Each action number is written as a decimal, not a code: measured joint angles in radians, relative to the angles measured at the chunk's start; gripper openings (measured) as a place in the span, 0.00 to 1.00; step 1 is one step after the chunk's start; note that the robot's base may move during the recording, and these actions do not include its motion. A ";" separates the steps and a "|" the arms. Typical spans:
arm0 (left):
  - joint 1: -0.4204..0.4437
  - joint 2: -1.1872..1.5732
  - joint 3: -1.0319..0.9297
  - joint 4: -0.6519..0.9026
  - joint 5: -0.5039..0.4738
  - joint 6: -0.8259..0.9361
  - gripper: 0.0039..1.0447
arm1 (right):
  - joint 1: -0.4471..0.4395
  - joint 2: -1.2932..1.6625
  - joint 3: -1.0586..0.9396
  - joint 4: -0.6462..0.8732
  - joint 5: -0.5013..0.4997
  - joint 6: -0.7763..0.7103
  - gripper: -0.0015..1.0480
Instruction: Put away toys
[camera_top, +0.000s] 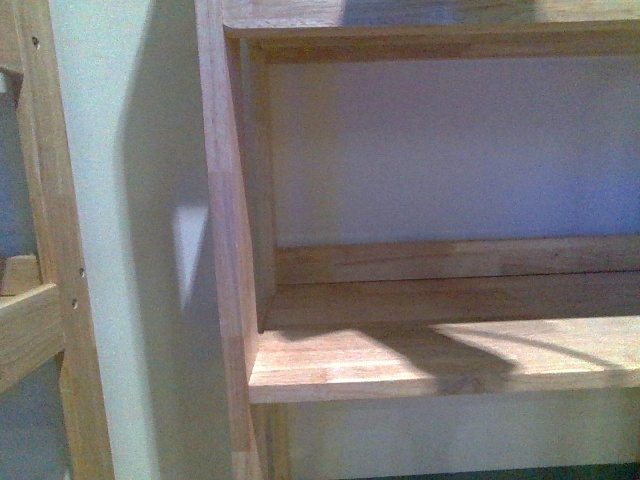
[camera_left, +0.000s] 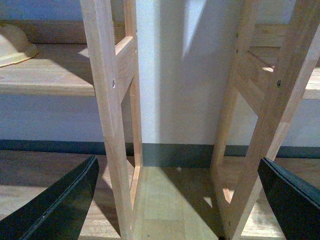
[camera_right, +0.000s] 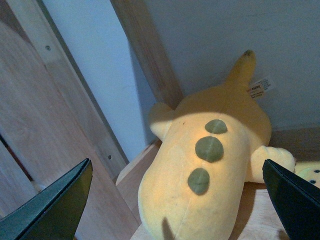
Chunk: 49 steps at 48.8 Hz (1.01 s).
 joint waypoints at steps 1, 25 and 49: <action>0.000 0.000 0.000 0.000 0.000 0.000 0.95 | -0.001 -0.027 -0.033 0.015 0.000 0.000 1.00; 0.000 0.000 0.000 0.000 0.000 0.000 0.95 | 0.090 -0.560 -0.731 0.304 0.223 -0.317 1.00; 0.000 0.000 0.000 0.000 0.000 0.000 0.95 | 0.155 -1.117 -1.472 0.464 0.510 -0.569 1.00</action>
